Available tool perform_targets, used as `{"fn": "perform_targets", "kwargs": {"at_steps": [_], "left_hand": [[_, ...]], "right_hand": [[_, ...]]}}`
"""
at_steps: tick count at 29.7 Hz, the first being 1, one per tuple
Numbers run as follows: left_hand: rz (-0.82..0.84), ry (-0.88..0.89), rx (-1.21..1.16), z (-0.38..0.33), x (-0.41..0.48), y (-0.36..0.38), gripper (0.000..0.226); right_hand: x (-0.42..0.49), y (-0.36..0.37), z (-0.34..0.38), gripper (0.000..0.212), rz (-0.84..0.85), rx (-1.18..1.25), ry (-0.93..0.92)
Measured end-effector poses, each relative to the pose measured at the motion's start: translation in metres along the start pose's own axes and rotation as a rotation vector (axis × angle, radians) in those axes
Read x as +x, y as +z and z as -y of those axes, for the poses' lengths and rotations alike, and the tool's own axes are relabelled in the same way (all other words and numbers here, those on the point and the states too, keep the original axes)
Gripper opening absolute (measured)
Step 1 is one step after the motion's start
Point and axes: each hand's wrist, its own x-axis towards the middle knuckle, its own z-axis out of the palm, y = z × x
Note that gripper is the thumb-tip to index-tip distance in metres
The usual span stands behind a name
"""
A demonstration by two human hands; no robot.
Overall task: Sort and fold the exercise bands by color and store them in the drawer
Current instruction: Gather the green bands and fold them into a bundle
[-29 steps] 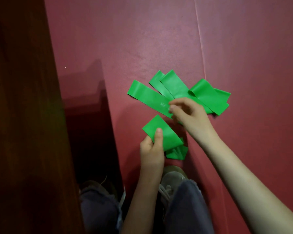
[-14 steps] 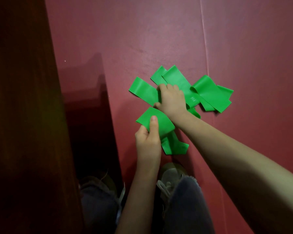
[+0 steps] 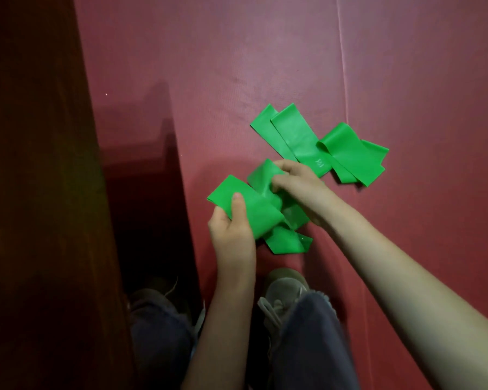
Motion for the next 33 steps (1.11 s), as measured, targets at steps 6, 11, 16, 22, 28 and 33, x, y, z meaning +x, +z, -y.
{"fn": "perform_targets", "kwargs": {"at_steps": [6,11,16,22,28,33], "left_hand": [[-0.094,-0.104,-0.041,-0.007,0.002,-0.006,0.026],[0.058,-0.292,-0.048,-0.017,-0.003,0.003,0.038],[0.184,-0.288,-0.038,-0.019,-0.009,0.001,0.049],[0.241,-0.174,0.023,-0.017,-0.015,0.005,0.029],[0.291,-0.349,-0.034,-0.020,-0.009,0.006,0.041],[0.238,-0.415,-0.121,-0.024,-0.006,0.008,0.035]], "right_hand": [[-0.047,-0.014,0.009,0.055,0.160,0.501,-0.117],[-0.060,-0.001,-0.009,0.056,0.217,0.092,-0.203],[-0.064,0.000,-0.017,0.054,0.216,-0.078,-0.250],[-0.067,-0.007,-0.008,0.021,0.175,0.023,-0.125],[-0.066,-0.008,0.002,0.017,0.106,0.130,-0.143],[-0.073,-0.006,0.008,0.022,0.146,0.315,-0.225]]}}
